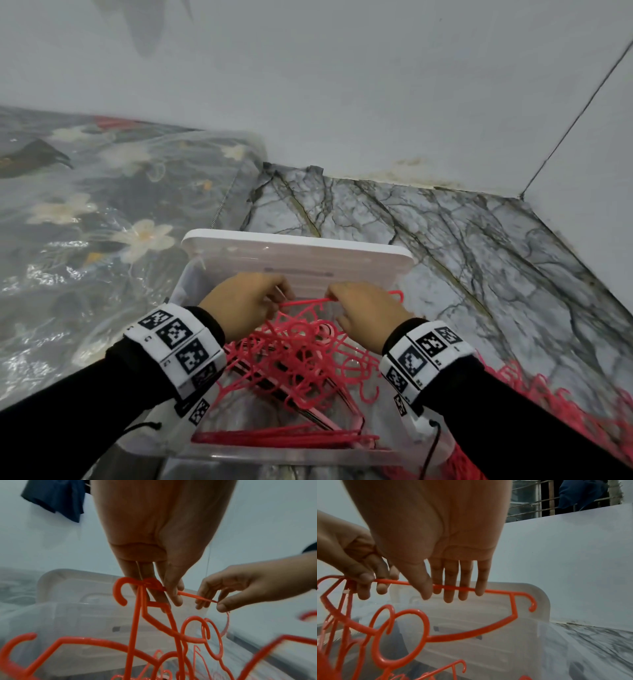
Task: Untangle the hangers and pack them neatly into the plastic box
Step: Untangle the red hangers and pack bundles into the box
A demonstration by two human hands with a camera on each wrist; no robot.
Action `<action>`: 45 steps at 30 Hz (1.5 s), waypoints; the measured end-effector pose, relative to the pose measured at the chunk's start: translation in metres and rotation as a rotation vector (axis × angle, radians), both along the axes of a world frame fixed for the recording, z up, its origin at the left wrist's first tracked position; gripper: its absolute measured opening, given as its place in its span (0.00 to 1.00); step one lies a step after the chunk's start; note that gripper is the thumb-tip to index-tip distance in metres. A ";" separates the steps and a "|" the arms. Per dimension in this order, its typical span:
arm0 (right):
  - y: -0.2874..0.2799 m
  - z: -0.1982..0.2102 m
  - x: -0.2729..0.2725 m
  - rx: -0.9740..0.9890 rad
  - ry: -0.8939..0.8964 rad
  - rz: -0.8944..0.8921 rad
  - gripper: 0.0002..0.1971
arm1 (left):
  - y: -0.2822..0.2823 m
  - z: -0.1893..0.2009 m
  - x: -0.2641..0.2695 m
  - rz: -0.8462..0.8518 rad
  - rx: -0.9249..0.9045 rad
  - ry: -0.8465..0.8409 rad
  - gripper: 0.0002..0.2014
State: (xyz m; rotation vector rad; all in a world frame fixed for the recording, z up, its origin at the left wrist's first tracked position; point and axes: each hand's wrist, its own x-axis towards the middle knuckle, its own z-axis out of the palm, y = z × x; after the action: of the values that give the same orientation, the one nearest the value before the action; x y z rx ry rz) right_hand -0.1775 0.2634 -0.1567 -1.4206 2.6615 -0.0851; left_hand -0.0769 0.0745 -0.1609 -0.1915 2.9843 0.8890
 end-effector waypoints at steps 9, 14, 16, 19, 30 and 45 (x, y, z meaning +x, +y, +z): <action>0.017 0.003 -0.017 -0.056 -0.061 -0.127 0.09 | -0.016 0.002 -0.002 0.044 -0.085 -0.119 0.08; 0.035 0.005 -0.025 -0.093 -0.108 -0.236 0.07 | -0.018 0.009 -0.004 0.037 -0.045 -0.057 0.07; 0.036 0.005 -0.024 -0.101 -0.129 -0.231 0.06 | -0.015 0.013 -0.005 0.058 0.008 -0.009 0.08; 0.034 0.005 -0.022 -0.103 -0.198 -0.188 0.06 | -0.010 0.020 -0.008 0.130 0.124 0.094 0.06; 0.018 0.008 -0.005 -0.105 -0.164 0.060 0.07 | 0.010 0.025 -0.010 0.229 0.691 -0.008 0.14; -0.002 0.005 0.003 -0.378 -0.383 -0.115 0.12 | 0.009 0.024 -0.014 0.135 0.826 0.095 0.02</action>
State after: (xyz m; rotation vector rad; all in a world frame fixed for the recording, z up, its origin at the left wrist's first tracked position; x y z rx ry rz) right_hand -0.1749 0.2612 -0.1513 -1.1820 2.4807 -0.8205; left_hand -0.0912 0.0838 -0.1366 -0.3243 2.4165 2.0702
